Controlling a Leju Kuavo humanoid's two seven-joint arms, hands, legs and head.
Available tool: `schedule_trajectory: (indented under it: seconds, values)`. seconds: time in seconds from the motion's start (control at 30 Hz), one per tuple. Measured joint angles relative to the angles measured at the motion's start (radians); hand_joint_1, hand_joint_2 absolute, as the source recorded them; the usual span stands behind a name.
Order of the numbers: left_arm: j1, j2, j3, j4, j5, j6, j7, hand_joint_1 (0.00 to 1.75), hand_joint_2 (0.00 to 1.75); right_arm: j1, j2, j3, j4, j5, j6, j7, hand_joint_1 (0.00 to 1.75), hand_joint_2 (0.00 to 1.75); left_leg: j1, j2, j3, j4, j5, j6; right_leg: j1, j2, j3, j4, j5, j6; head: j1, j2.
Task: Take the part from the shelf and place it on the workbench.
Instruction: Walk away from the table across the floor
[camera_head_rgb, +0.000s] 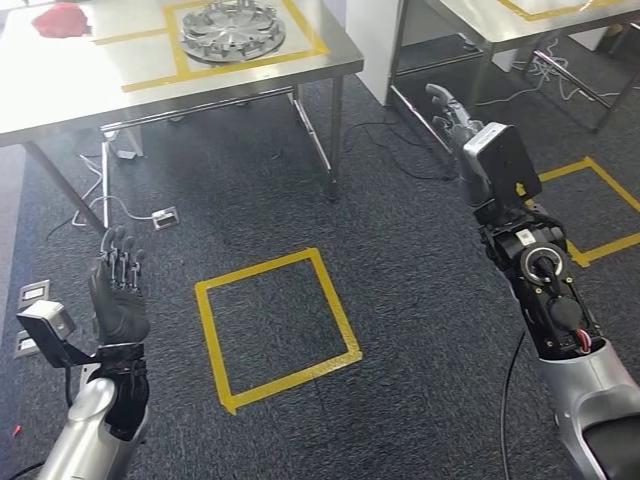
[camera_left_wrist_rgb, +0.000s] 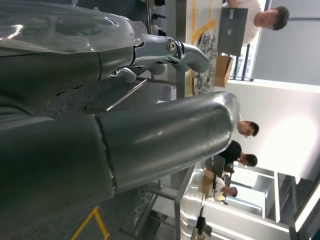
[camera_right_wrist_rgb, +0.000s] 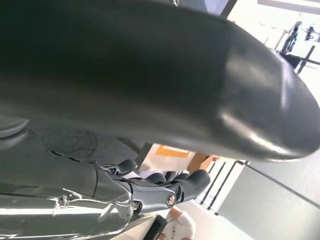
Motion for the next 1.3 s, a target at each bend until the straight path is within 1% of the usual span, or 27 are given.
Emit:
schedule_trajectory:
  seconds: [0.07, 0.17, 0.2, 0.23, 0.27, 0.3, 0.37, 0.43, 0.5, 0.53, 0.57, 0.6, 0.67, 0.7, 0.73, 0.77, 0.8, 0.87, 0.9, 0.93, 1.0, 1.07, 1.13, 1.2, 1.23, 1.27, 1.3]
  values:
    - [0.000, 0.001, 0.000, -0.006, 0.000, 0.001, 0.000, 0.00, 0.00, -0.002, 0.000, 0.000, -0.005, 0.000, 0.000, 0.000, 0.00, 0.00, 0.004, -0.018, -0.018, 0.044, -0.031, -0.010, -0.003, 0.015, 0.001, -0.002, 0.003, -0.013, -0.008, 0.000]
    - [0.004, 0.002, 0.000, -0.010, 0.000, 0.003, 0.000, 0.00, 0.00, -0.003, 0.000, 0.002, -0.009, 0.000, 0.001, 0.000, 0.00, 0.00, 0.007, -0.054, -0.118, 0.250, -0.126, -0.017, -0.004, 0.040, 0.001, -0.003, 0.004, -0.023, -0.019, 0.000]
    - [0.007, 0.002, 0.000, -0.010, 0.000, 0.003, 0.000, 0.00, 0.00, -0.003, 0.000, 0.002, -0.009, 0.000, 0.001, 0.001, 0.00, 0.00, 0.007, -0.057, -0.147, 0.303, -0.138, -0.017, -0.003, 0.050, 0.001, -0.003, 0.004, -0.023, -0.021, 0.000]
    - [0.009, 0.003, 0.000, -0.010, 0.000, 0.003, 0.000, 0.00, 0.00, -0.003, 0.000, 0.002, -0.009, 0.000, 0.001, 0.001, 0.00, 0.00, 0.007, -0.058, -0.159, 0.317, -0.130, -0.014, -0.002, 0.060, 0.002, -0.003, 0.004, -0.024, -0.022, 0.000]
    - [0.010, 0.004, 0.000, -0.011, 0.000, 0.004, 0.001, 0.00, 0.00, -0.003, 0.000, 0.002, -0.009, 0.000, 0.002, 0.001, 0.00, 0.00, 0.007, -0.059, -0.150, 0.288, -0.103, -0.010, -0.001, 0.072, 0.003, -0.003, 0.004, -0.024, -0.023, 0.000]
    - [0.010, 0.005, 0.000, -0.013, 0.000, 0.005, 0.003, 0.00, 0.00, -0.003, 0.000, 0.002, -0.009, 0.000, 0.002, 0.002, 0.00, 0.00, 0.007, -0.066, -0.123, 0.224, -0.063, -0.005, -0.001, 0.084, 0.005, -0.003, 0.004, -0.024, -0.024, 0.000]
    - [0.009, 0.007, 0.000, -0.018, 0.000, 0.006, 0.006, 0.00, 0.00, -0.005, 0.000, 0.002, -0.009, 0.000, 0.002, 0.003, 0.00, 0.00, 0.007, -0.102, -0.058, 0.076, 0.003, 0.008, 0.001, 0.105, 0.004, -0.002, 0.002, -0.021, -0.025, 0.000]
    - [0.009, 0.008, 0.000, -0.022, 0.000, 0.006, 0.009, 0.00, 0.00, -0.008, 0.000, 0.002, -0.009, -0.001, 0.003, 0.004, 0.00, 0.00, 0.005, -0.122, -0.029, 0.011, 0.022, 0.013, 0.001, 0.124, -0.001, -0.002, 0.002, -0.012, -0.024, 0.000]
    - [0.009, 0.008, 0.000, -0.025, 0.000, 0.006, 0.011, 0.00, 0.00, -0.011, 0.000, 0.001, -0.009, -0.001, 0.003, 0.006, 0.00, 0.00, 0.002, -0.104, -0.023, 0.003, 0.021, 0.017, -0.004, 0.142, -0.004, -0.004, 0.004, 0.002, -0.024, 0.000]
    - [0.008, 0.009, 0.000, -0.027, 0.000, 0.007, 0.013, 0.00, 0.00, -0.011, 0.000, 0.000, -0.010, -0.002, 0.003, 0.008, 0.00, 0.00, 0.002, -0.093, -0.019, -0.002, 0.022, 0.021, -0.004, 0.135, -0.007, 0.002, -0.001, 0.008, -0.023, 0.000]
    - [0.008, 0.009, 0.000, -0.030, 0.000, 0.007, 0.014, 0.00, 0.00, -0.012, 0.000, -0.002, -0.011, -0.002, 0.003, 0.010, 0.00, 0.00, 0.003, -0.082, -0.015, -0.007, 0.023, 0.025, -0.003, 0.116, -0.017, 0.024, -0.016, 0.012, -0.020, 0.000]
    - [0.008, 0.008, 0.000, -0.033, 0.000, 0.008, 0.016, 0.00, 0.00, -0.012, 0.000, -0.004, -0.013, -0.002, 0.004, 0.012, 0.00, 0.00, 0.005, -0.072, -0.012, -0.012, 0.024, 0.030, -0.001, 0.089, -0.038, 0.070, -0.041, 0.015, -0.015, 0.000]
    - [0.012, 0.007, 0.000, -0.038, 0.000, 0.008, 0.018, 0.00, 0.00, -0.009, -0.001, -0.006, -0.018, -0.003, 0.004, 0.015, 0.00, 0.00, 0.004, -0.053, -0.010, -0.013, 0.023, 0.036, 0.000, 0.044, -0.103, 0.209, -0.107, 0.020, -0.004, 0.000]
    - [0.016, 0.007, 0.000, -0.039, 0.000, 0.008, 0.019, 0.00, 0.00, -0.006, -0.001, -0.006, -0.019, -0.004, 0.004, 0.016, 0.00, 0.00, 0.003, -0.043, -0.009, -0.013, 0.021, 0.038, -0.001, 0.036, -0.131, 0.267, -0.127, 0.022, -0.001, 0.000]
    - [0.019, 0.007, 0.000, -0.039, 0.000, 0.008, 0.020, 0.00, 0.00, -0.002, -0.001, -0.006, -0.020, -0.005, 0.004, 0.017, 0.00, 0.00, 0.003, -0.033, -0.009, -0.013, 0.020, 0.038, -0.001, 0.031, -0.144, 0.294, -0.130, 0.023, 0.002, 0.000]
    - [0.021, 0.007, 0.000, -0.040, 0.000, 0.009, 0.021, 0.00, 0.00, 0.001, -0.001, -0.006, -0.021, -0.006, 0.003, 0.018, 0.00, 0.00, 0.003, -0.024, -0.008, -0.012, 0.019, 0.037, -0.001, 0.028, -0.136, 0.279, -0.113, 0.023, 0.005, 0.000]
    - [0.022, 0.006, 0.000, -0.042, 0.000, 0.009, 0.022, 0.00, 0.00, 0.003, -0.001, -0.007, -0.023, -0.006, 0.003, 0.019, 0.00, 0.00, 0.003, -0.015, -0.007, -0.010, 0.017, 0.035, -0.001, 0.021, -0.108, 0.224, -0.080, 0.022, 0.009, 0.000]
    - [0.023, 0.006, 0.000, -0.046, 0.000, 0.011, 0.023, 0.00, 0.00, 0.002, -0.001, -0.007, -0.029, -0.006, 0.003, 0.019, 0.00, 0.00, -0.001, 0.002, -0.006, -0.003, 0.010, 0.027, 0.005, -0.015, -0.034, 0.077, -0.020, 0.016, 0.016, 0.000]
    - [0.022, 0.006, 0.000, -0.047, 0.000, 0.012, 0.023, 0.00, 0.00, 0.002, -0.001, -0.007, -0.032, -0.006, 0.003, 0.019, 0.00, 0.00, -0.005, 0.009, -0.005, 0.001, 0.007, 0.022, 0.007, -0.028, -0.010, 0.028, -0.006, 0.011, 0.017, 0.000]
    - [0.022, 0.006, 0.000, -0.049, 0.000, 0.014, 0.024, 0.00, 0.00, 0.002, -0.001, -0.007, -0.033, -0.006, 0.002, 0.019, 0.00, 0.00, -0.008, 0.016, -0.005, 0.003, 0.004, 0.018, 0.010, -0.034, 0.000, 0.006, -0.004, 0.006, 0.015, 0.000]
    - [0.022, 0.006, 0.000, -0.050, 0.000, 0.016, 0.025, 0.00, 0.00, 0.002, -0.001, -0.007, -0.034, -0.006, 0.002, 0.020, 0.00, 0.00, -0.011, 0.033, -0.004, 0.004, 0.001, 0.011, 0.011, -0.014, -0.002, 0.002, -0.003, -0.006, 0.006, 0.000]
    - [0.022, 0.007, 0.000, -0.052, 0.000, 0.016, 0.025, 0.00, 0.00, 0.002, -0.001, -0.007, -0.037, -0.006, 0.002, 0.019, 0.00, 0.00, -0.007, 0.016, -0.012, 0.032, -0.021, 0.000, 0.007, 0.007, -0.001, -0.001, 0.001, -0.015, -0.002, 0.000]
    - [0.023, 0.008, 0.000, -0.053, 0.000, 0.016, 0.026, 0.00, 0.00, 0.002, 0.000, -0.006, -0.040, -0.006, 0.002, 0.019, 0.00, 0.00, -0.003, -0.031, -0.058, 0.137, -0.082, -0.010, 0.003, 0.024, -0.002, -0.003, 0.005, -0.023, -0.011, 0.000]
    - [0.026, 0.009, 0.000, -0.053, 0.000, 0.016, 0.026, 0.00, 0.00, 0.004, 0.000, -0.003, -0.040, -0.007, 0.002, 0.020, 0.00, 0.00, -0.002, -0.053, -0.126, 0.277, -0.140, -0.013, 0.003, 0.044, -0.005, -0.003, 0.007, -0.028, -0.018, 0.000]
    - [0.029, 0.009, 0.000, -0.053, 0.000, 0.016, 0.026, 0.00, 0.00, 0.005, 0.000, -0.002, -0.040, -0.007, 0.002, 0.020, 0.00, 0.00, -0.002, -0.056, -0.146, 0.314, -0.146, -0.012, 0.003, 0.056, -0.006, -0.003, 0.007, -0.029, -0.020, 0.000]
    - [0.031, 0.010, 0.000, -0.053, 0.000, 0.016, 0.026, 0.00, 0.00, 0.006, 0.000, -0.001, -0.040, -0.007, 0.002, 0.020, 0.00, 0.00, -0.002, -0.057, -0.146, 0.309, -0.131, -0.010, 0.003, 0.068, -0.006, -0.003, 0.007, -0.029, -0.021, 0.000]
    - [0.032, 0.010, 0.000, -0.053, 0.000, 0.016, 0.026, 0.00, 0.00, 0.006, 0.000, 0.000, -0.040, -0.007, 0.002, 0.020, 0.00, 0.00, -0.001, -0.062, -0.125, 0.260, -0.098, -0.007, 0.002, 0.080, -0.004, -0.003, 0.008, -0.028, -0.022, 0.000]
